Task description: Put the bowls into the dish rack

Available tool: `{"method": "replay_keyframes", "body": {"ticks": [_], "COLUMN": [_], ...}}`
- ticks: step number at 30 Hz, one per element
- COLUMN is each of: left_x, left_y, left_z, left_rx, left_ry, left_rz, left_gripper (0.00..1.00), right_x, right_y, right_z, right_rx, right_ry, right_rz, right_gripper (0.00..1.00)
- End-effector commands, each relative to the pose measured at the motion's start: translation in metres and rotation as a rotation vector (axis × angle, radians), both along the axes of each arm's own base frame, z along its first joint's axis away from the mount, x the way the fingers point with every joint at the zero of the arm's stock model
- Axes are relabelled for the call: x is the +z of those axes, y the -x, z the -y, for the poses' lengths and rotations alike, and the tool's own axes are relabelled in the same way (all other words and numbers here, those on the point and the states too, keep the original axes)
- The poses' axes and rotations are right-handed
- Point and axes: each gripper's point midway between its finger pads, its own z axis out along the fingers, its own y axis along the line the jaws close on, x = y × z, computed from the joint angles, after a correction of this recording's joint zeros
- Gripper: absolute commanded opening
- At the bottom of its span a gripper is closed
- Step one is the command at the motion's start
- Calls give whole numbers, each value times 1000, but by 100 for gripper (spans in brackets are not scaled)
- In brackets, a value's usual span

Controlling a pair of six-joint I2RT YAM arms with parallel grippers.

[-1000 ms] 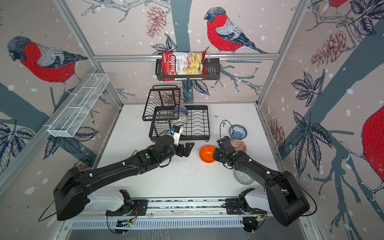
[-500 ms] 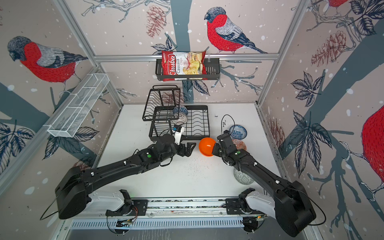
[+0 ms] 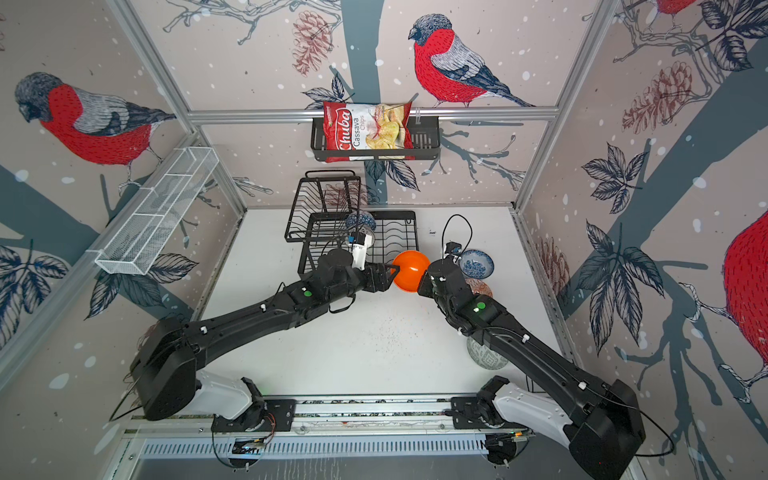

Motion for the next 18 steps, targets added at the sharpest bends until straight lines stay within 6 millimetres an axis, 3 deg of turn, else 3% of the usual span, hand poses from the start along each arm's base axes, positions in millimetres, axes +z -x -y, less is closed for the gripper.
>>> {"method": "replay_keyframes", "body": {"ticks": [1, 8, 12, 16, 18], "left_x": [27, 23, 19, 16, 16], "left_y": [-3, -9, -11, -12, -14], "left_z": [14, 16, 14, 12, 13], "left_rx": [-34, -23, -2, 11, 11], "left_ry": [105, 106, 116, 140, 141], "left_rz": [14, 6, 8, 14, 12], "left_gripper": [82, 73, 57, 48, 37], "right_x": [28, 40, 46, 49, 48], "right_y": [-13, -15, -11, -4, -2], "right_z": [4, -7, -12, -18, -20], "right_rx": [-64, -73, -80, -70, -77], "right_ry": [-19, 3, 1, -13, -7], "right_rz": [105, 146, 176, 201, 209], "right_gripper": [3, 3, 4, 5, 6]}}
